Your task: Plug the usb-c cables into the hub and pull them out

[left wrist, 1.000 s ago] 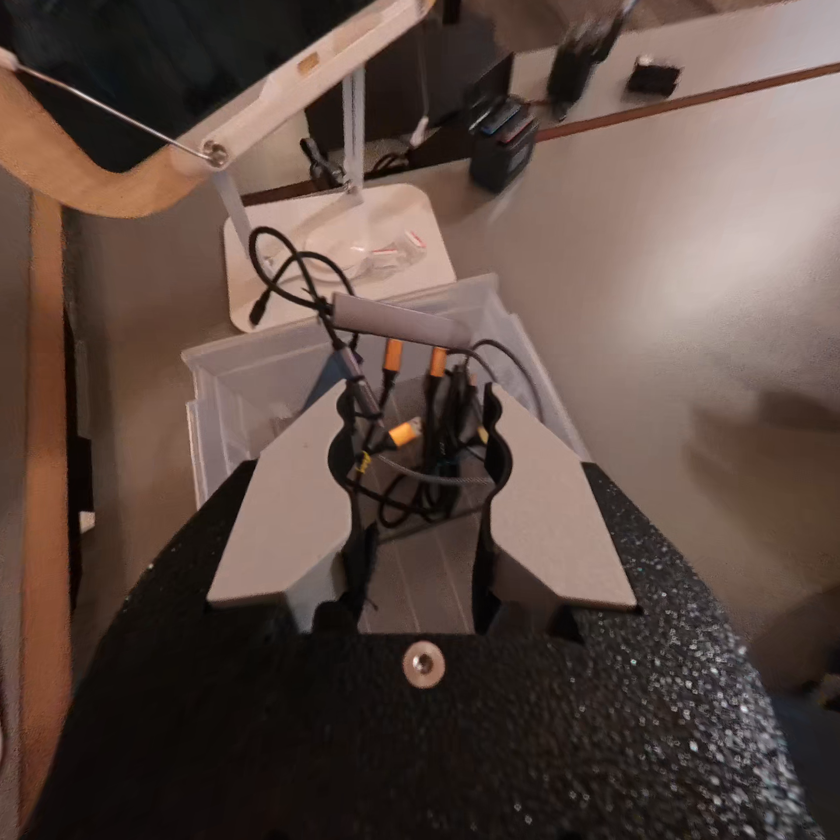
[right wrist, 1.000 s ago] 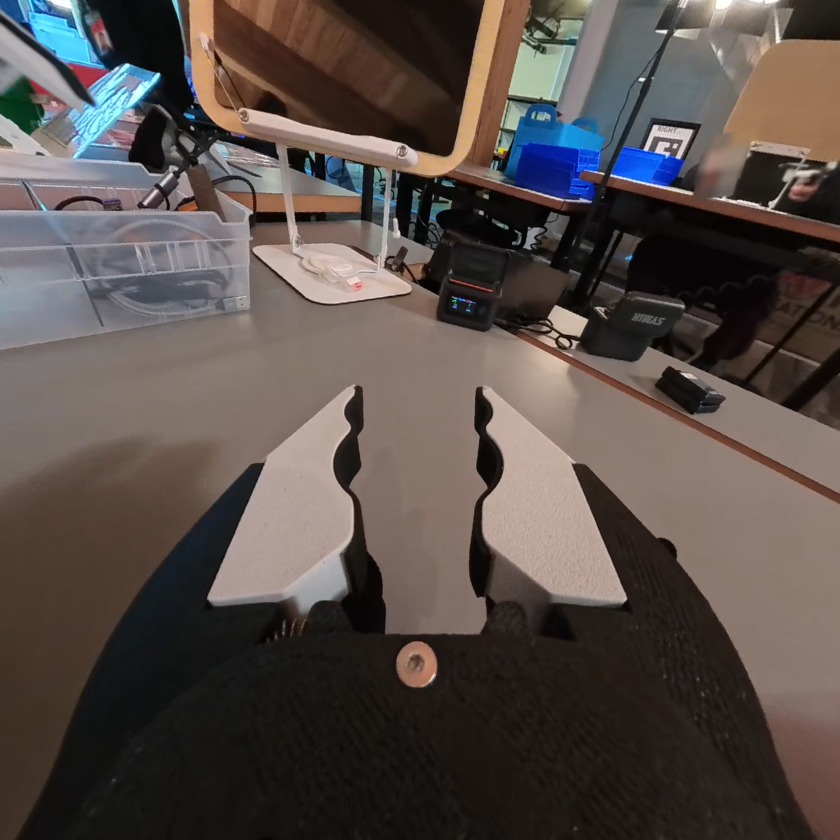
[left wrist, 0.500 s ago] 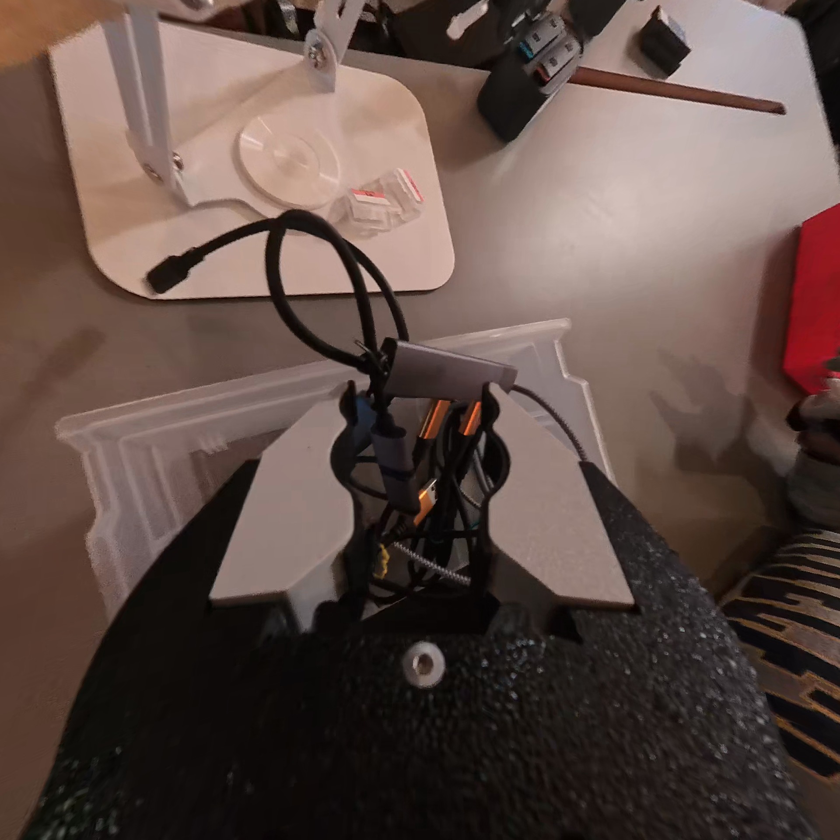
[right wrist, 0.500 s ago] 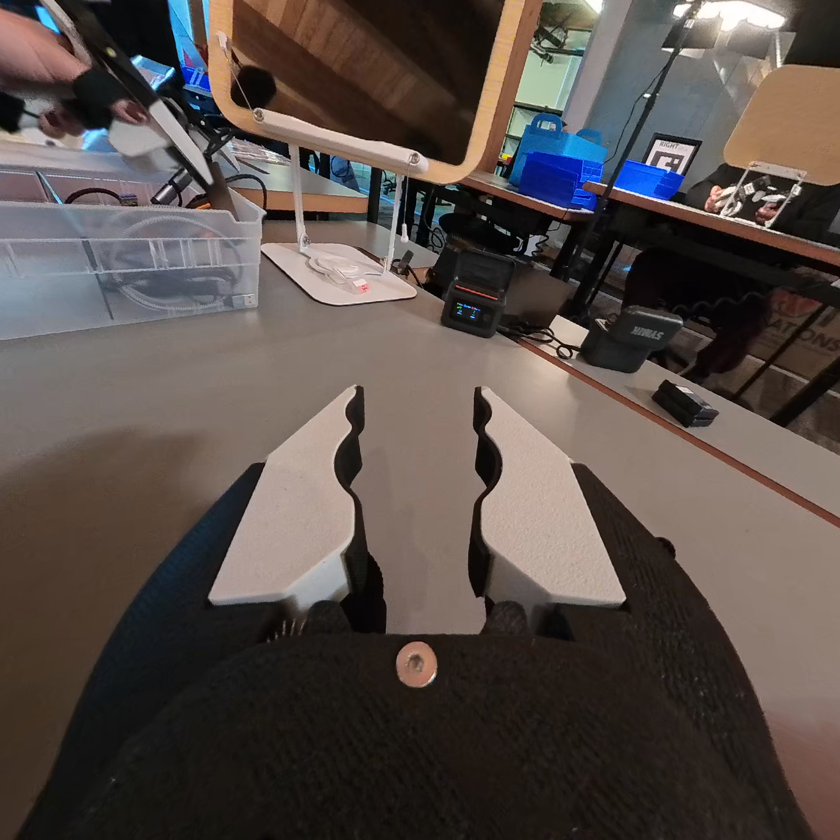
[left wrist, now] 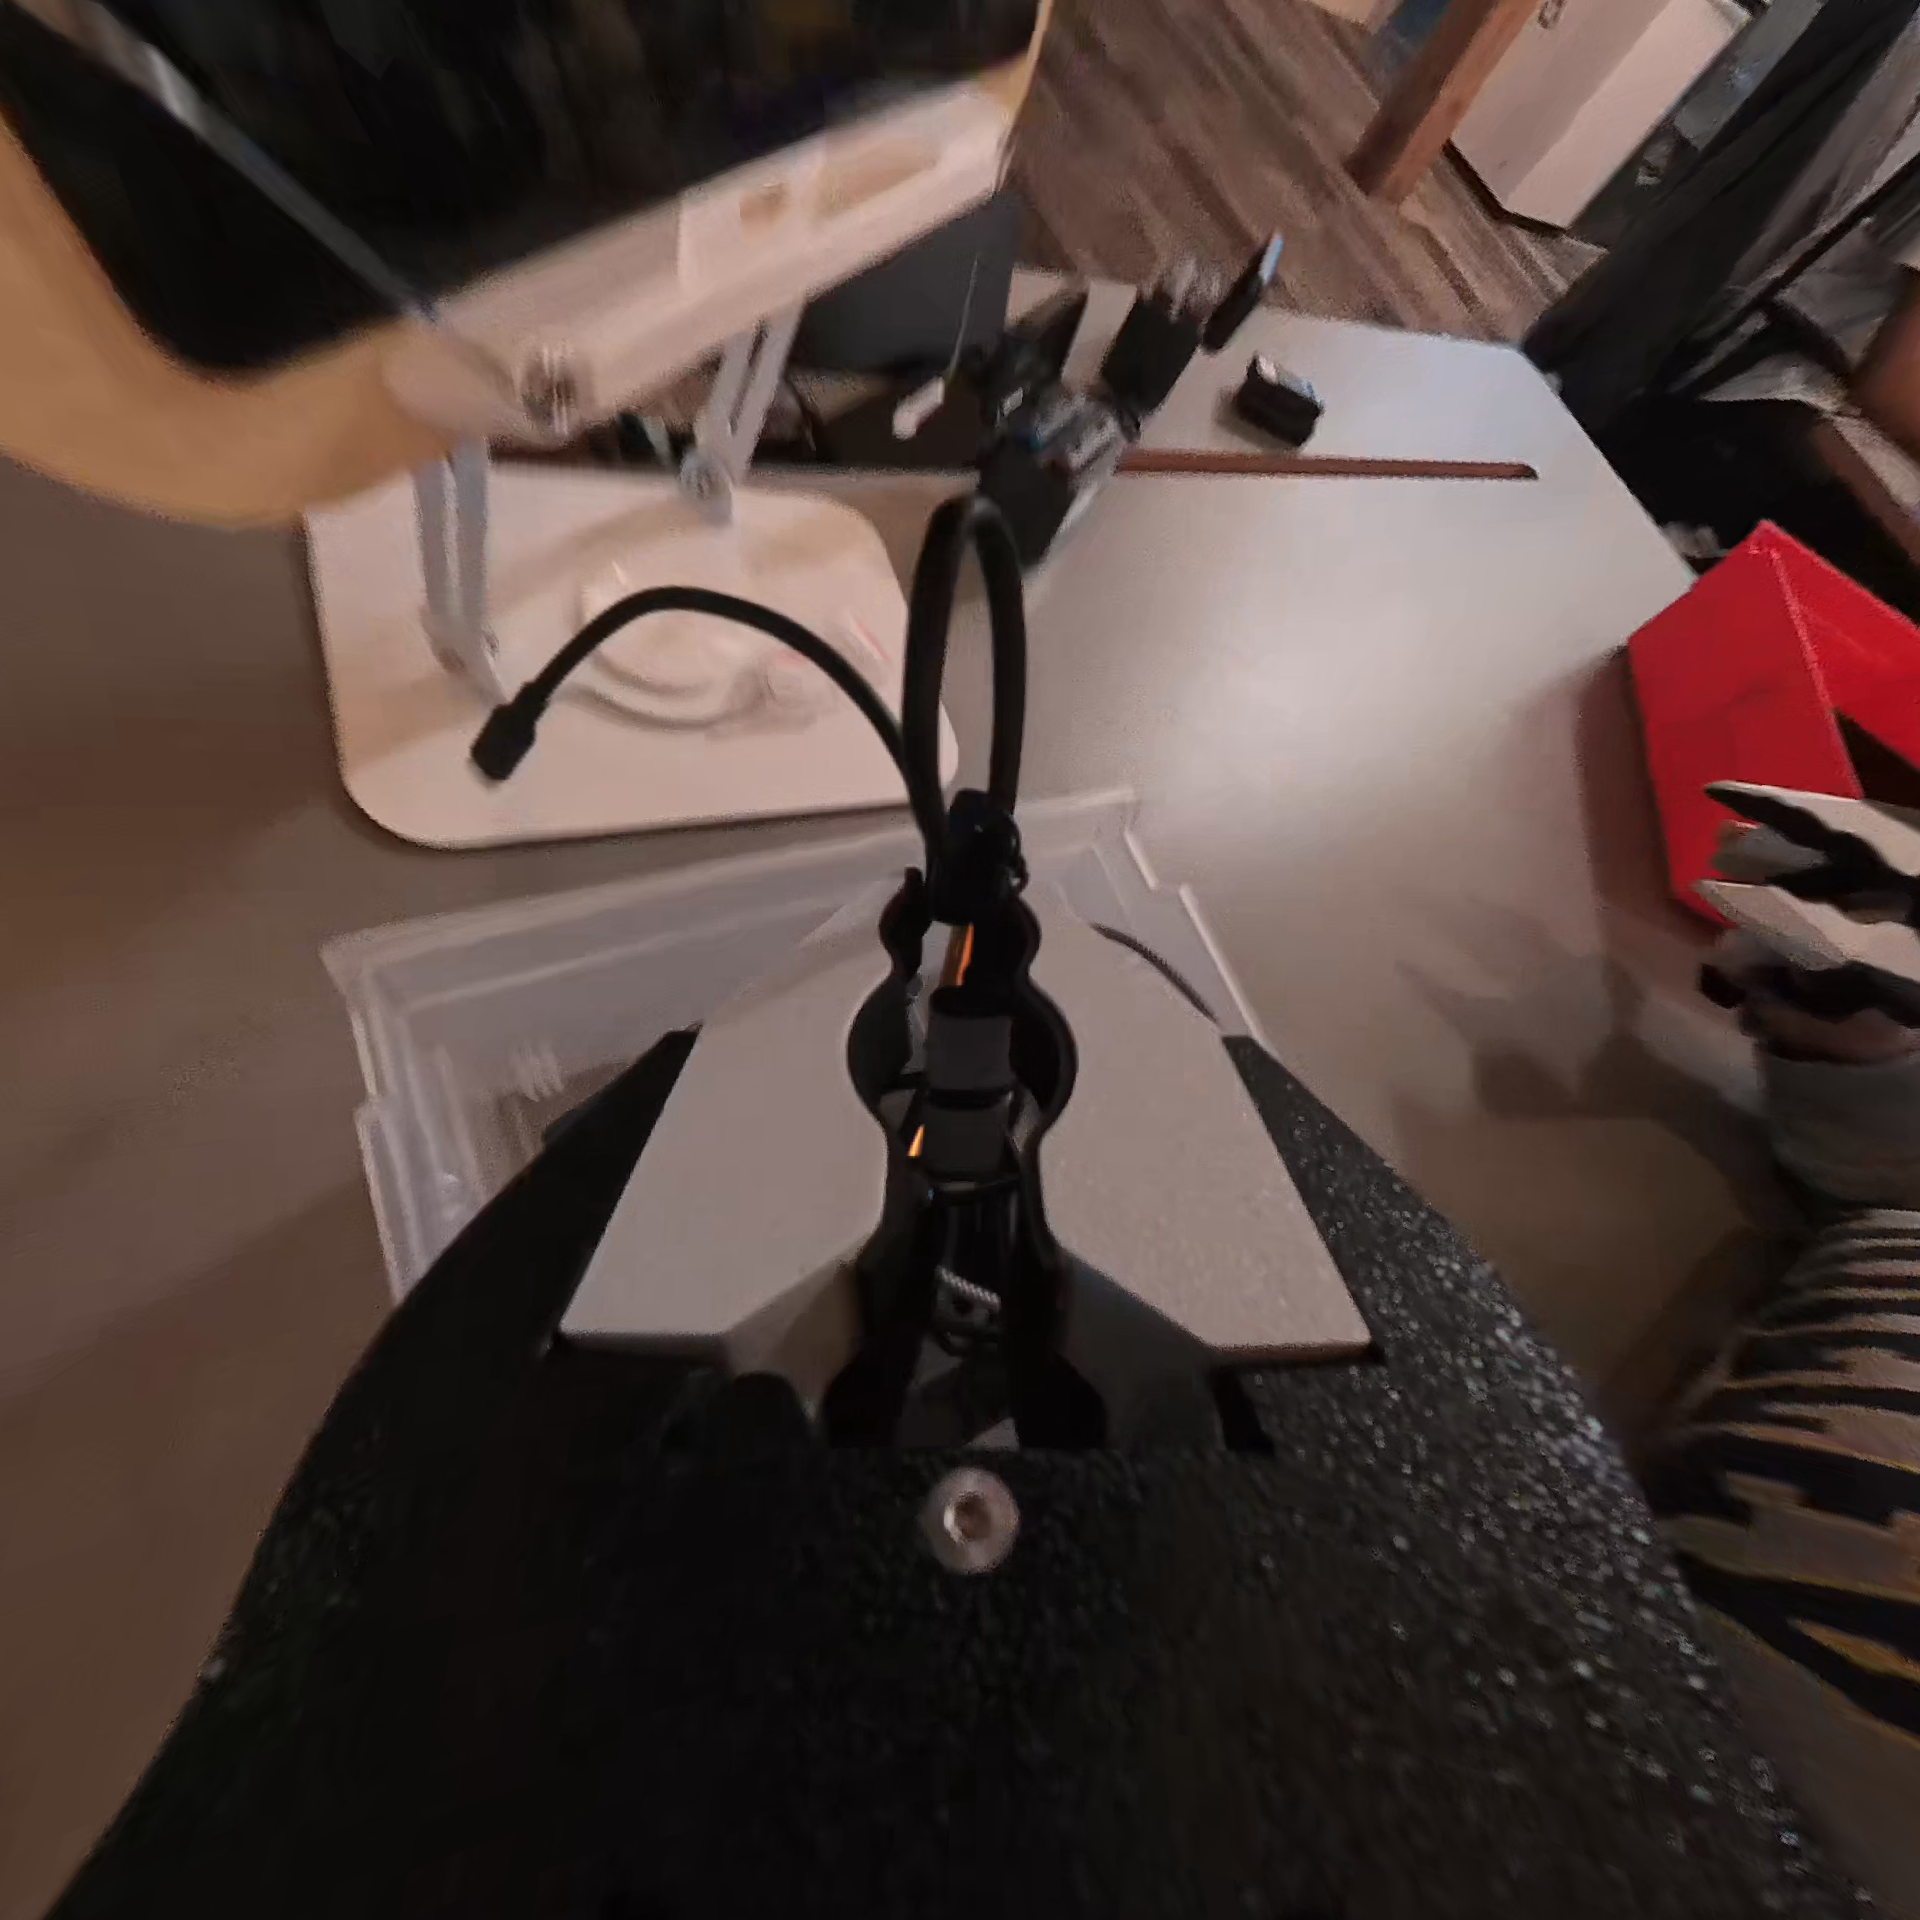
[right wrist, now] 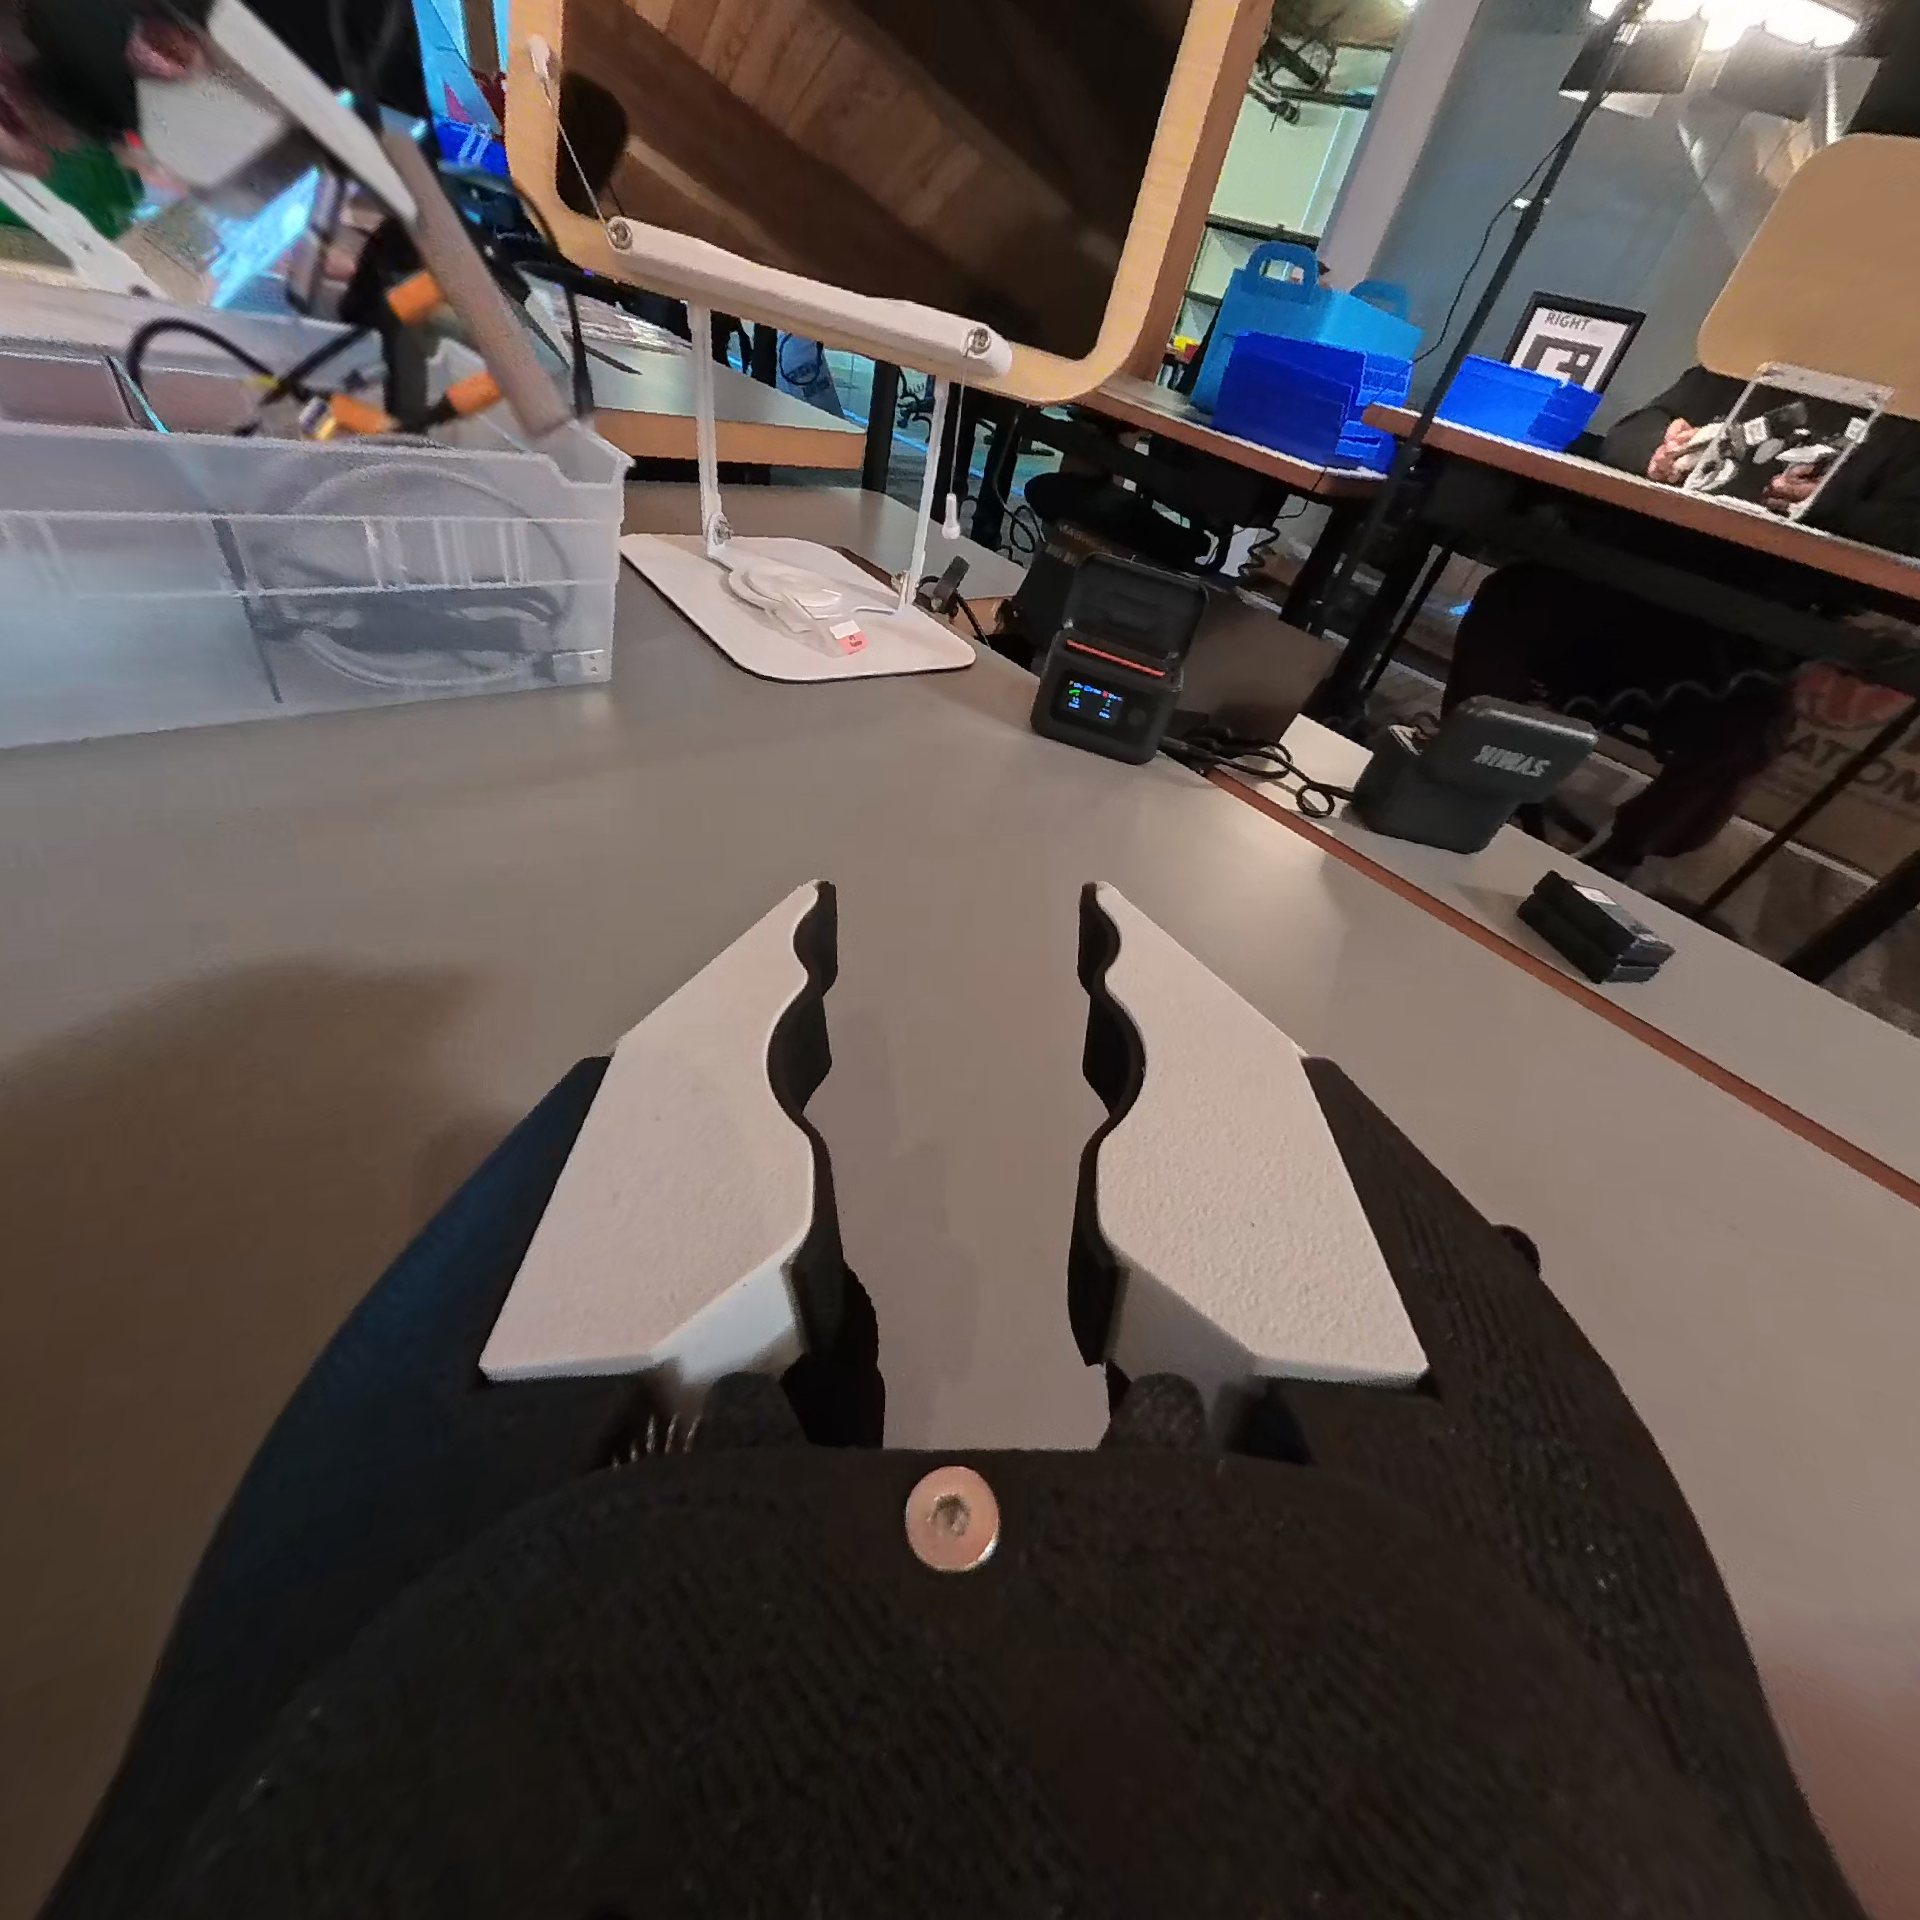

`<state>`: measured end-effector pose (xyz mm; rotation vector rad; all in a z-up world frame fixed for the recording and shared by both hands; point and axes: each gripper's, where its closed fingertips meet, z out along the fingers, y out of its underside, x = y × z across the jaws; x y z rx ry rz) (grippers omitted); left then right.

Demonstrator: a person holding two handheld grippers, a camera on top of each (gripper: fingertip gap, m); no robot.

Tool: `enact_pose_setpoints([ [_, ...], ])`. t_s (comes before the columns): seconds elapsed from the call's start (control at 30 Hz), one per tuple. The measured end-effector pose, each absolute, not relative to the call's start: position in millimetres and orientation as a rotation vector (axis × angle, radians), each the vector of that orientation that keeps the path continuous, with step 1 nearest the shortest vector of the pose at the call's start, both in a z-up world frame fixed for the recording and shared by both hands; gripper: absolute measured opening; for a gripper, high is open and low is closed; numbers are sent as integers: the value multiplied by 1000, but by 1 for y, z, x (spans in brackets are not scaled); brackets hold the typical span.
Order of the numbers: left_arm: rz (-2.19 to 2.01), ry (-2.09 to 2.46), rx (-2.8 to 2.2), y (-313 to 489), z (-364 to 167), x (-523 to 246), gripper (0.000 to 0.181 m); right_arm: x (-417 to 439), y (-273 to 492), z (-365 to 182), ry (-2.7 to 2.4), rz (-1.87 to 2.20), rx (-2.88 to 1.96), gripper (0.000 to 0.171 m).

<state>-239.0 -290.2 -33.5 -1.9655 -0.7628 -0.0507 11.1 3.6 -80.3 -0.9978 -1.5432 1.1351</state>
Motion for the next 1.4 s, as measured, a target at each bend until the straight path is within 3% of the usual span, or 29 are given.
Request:
enact_pose_setpoints([
  [0.17, 358, -606, -1808, -289, 46, -225, 10, 12, 0, -80, -1548, 1140, -987, 46],
  [0.3, 503, -577, -1858, -291, 61, -213, 10, 13, -1, -80, -1554, 1145, -987, 46],
  [0.87, 300, -298, -1966, -305, -47, -144, 21, 15, -3, -80, -1564, 1141, -981, 45],
  [0.97, 330, -310, -1935, -314, -47, -136, 40, 14, -3, -82, -1573, 1138, -987, 45],
  [1.1, 519, -416, -1952, -335, -46, -137, 82, 14, -2, -85, -1580, 1130, -993, 45],
  [1.2, 721, -364, -1969, -341, -37, -125, 88, 13, -1, -87, -1584, 1133, -1004, 45],
  [1.4, 792, -86, -2214, -316, -52, -81, 84, 13, -2, -90, -1597, 1137, -1017, 45],
])
